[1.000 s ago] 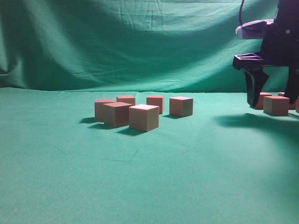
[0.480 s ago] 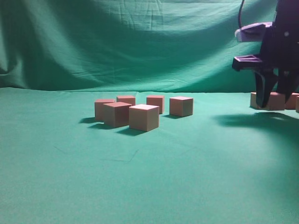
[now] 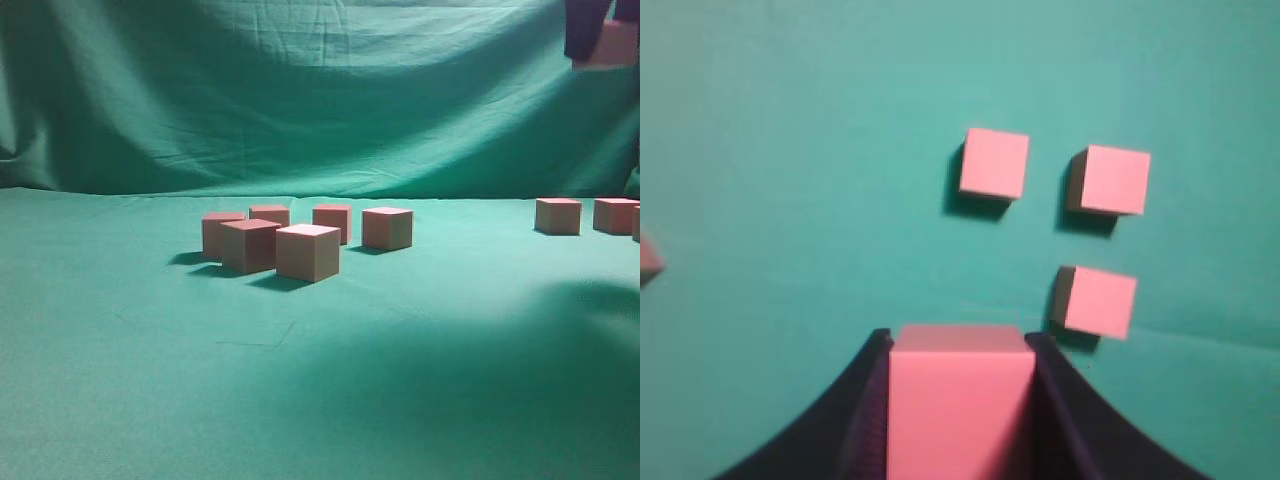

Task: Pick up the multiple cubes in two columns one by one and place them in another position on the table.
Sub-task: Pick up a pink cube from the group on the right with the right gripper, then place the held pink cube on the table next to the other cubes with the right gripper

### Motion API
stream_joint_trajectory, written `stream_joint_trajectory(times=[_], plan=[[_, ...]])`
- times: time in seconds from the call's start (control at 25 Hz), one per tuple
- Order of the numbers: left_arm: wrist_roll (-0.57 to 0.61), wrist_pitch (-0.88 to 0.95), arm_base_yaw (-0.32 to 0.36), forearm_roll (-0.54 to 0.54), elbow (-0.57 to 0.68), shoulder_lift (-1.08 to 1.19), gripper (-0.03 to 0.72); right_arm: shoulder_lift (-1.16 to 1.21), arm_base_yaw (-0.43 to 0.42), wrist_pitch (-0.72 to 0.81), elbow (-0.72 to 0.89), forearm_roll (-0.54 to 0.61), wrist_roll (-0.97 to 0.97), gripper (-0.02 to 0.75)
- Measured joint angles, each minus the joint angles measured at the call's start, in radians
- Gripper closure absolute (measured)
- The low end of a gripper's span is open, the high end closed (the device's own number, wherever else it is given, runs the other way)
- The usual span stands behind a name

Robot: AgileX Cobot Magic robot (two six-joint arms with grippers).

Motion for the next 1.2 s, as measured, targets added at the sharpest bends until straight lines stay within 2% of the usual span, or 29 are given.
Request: stream_joint_trajectory(times=[0.16, 0.36, 0.56, 0.68, 0.88, 1.2], plan=[[0.0, 0.0, 0.0, 0.0, 0.0, 0.0, 0.688, -0.087, 0.098, 0.034, 0.086, 0.038, -0.022, 0.477], [0.0, 0.0, 0.0, 0.0, 0.0, 0.0, 0.688, -0.132, 0.28, -0.005, 0.237, 0.074, 0.004, 0.477], [0.0, 0.0, 0.0, 0.0, 0.0, 0.0, 0.688, -0.132, 0.451, -0.117, 0.295, 0.106, 0.021, 0.477], [0.0, 0.0, 0.0, 0.0, 0.0, 0.0, 0.688, -0.132, 0.526, -0.204, 0.297, 0.108, 0.068, 0.477], [0.0, 0.0, 0.0, 0.0, 0.0, 0.0, 0.688, -0.126, 0.565, -0.282, 0.297, 0.085, 0.208, 0.477], [0.0, 0.0, 0.0, 0.0, 0.0, 0.0, 0.688, -0.003, 0.565, -0.265, 0.297, -0.077, 0.418, 0.477]])
